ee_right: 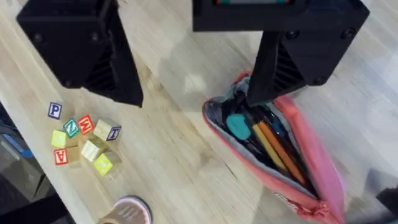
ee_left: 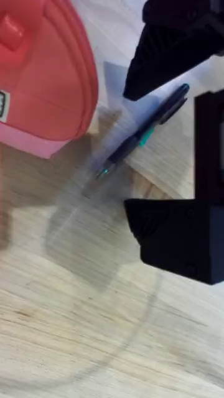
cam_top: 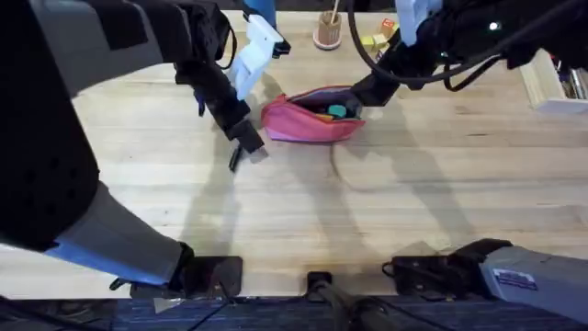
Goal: Unzip the bag, pick up the pens from the table one at a time and place them inside, then zip the bag closed.
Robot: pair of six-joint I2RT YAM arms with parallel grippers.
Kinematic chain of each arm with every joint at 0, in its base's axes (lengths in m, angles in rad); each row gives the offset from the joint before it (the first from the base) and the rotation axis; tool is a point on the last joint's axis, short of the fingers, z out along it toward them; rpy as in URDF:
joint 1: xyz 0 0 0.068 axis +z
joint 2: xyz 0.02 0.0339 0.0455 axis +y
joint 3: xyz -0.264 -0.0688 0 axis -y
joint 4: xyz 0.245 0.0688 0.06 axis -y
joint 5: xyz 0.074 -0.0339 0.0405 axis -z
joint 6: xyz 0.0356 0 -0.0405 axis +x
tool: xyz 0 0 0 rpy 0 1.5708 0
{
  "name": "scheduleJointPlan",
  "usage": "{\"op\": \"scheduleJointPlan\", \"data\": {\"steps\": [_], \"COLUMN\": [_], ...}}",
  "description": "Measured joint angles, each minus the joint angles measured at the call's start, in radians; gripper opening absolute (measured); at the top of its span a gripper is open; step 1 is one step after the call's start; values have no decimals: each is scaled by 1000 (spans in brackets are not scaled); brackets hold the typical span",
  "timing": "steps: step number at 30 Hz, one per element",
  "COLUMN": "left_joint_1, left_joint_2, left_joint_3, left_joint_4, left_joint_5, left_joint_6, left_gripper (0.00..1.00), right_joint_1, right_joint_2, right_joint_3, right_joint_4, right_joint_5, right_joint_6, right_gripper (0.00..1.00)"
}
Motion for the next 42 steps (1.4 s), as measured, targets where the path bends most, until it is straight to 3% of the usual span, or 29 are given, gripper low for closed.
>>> {"op": "scheduleJointPlan", "data": {"steps": [16, 30, 35, 42], "left_joint_1": [0, -45, -47, -47], "left_joint_2": [0, -2, -2, -2], "left_joint_3": [0, -11, -11, -10], "left_joint_4": [1, 12, 16, 9], "left_joint_5": [-3, -91, -99, -96], "left_joint_6": [0, 0, -1, -11], "left_gripper": [970, 984, 869, 416], "right_joint_1": [0, 0, 0, 0], "right_joint_2": [0, 0, 0, 0], "right_joint_3": [0, 0, 0, 0], "right_joint_4": [0, 0, 1, 0], "right_joint_5": [0, 0, 0, 0], "right_joint_6": [0, 0, 0, 0], "right_gripper": [998, 997, 997, 998]}}
